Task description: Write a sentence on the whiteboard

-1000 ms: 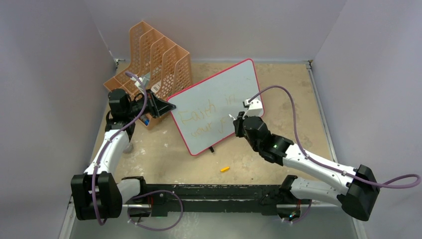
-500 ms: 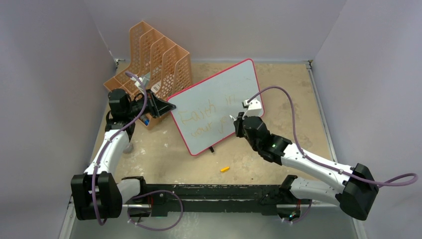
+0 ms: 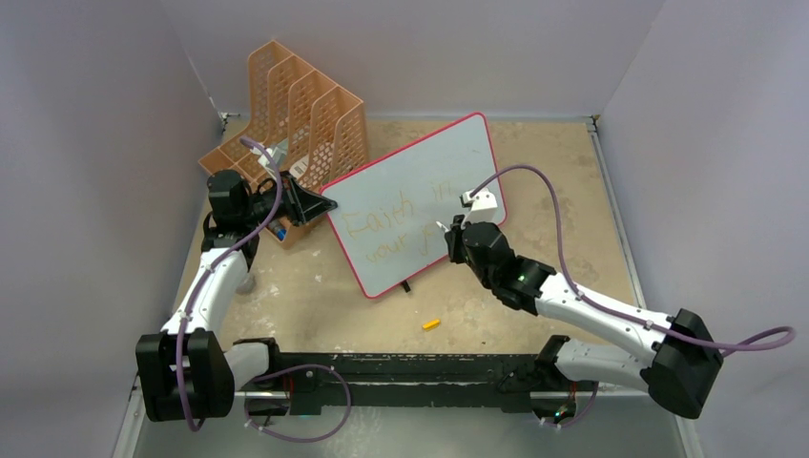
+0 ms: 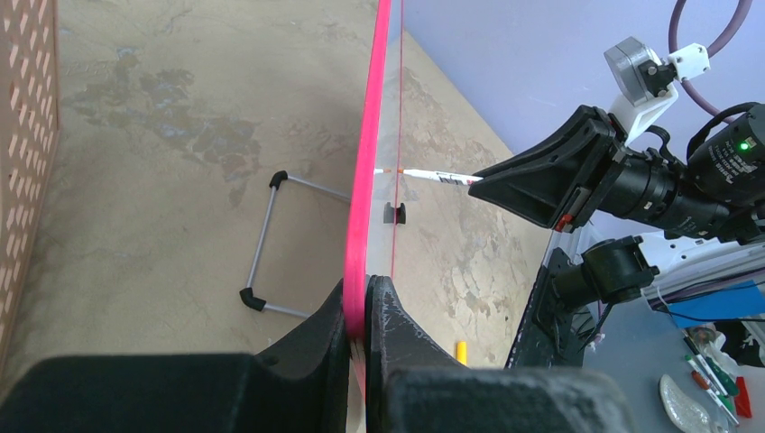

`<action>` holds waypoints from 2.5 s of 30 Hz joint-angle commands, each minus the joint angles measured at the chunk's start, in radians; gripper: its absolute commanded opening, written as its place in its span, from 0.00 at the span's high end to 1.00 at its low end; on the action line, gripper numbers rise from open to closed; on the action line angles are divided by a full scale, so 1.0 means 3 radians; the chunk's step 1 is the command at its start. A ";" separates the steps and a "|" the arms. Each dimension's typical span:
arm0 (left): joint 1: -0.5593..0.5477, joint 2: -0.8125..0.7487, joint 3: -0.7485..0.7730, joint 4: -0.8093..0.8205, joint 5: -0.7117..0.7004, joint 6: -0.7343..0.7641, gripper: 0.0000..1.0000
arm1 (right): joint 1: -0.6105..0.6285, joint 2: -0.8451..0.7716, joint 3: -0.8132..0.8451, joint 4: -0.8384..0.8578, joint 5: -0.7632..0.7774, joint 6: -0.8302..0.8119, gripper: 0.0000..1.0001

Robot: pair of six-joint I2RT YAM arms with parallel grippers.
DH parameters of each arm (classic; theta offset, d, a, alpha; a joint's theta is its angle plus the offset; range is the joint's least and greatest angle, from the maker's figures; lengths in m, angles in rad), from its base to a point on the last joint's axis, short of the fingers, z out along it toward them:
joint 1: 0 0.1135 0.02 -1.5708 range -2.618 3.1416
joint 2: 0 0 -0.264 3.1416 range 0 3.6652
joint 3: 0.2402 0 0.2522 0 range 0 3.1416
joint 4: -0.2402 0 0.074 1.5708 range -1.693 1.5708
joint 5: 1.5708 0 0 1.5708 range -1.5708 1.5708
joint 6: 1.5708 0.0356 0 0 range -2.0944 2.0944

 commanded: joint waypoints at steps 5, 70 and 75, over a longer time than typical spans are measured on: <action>0.0027 0.0024 0.0098 0.0087 -0.0069 0.0272 1.00 | -0.0024 0.0030 0.0000 0.0168 -0.0005 -0.0027 1.00; 0.0027 -0.0005 0.0119 0.0020 -0.0118 0.0330 1.00 | -0.0038 0.0084 0.0001 -0.0226 0.0231 0.0440 1.00; 0.0027 -0.0001 0.0119 0.0019 -0.0121 0.0334 1.00 | -0.0053 0.0050 0.0009 -0.0226 0.0310 0.0389 1.00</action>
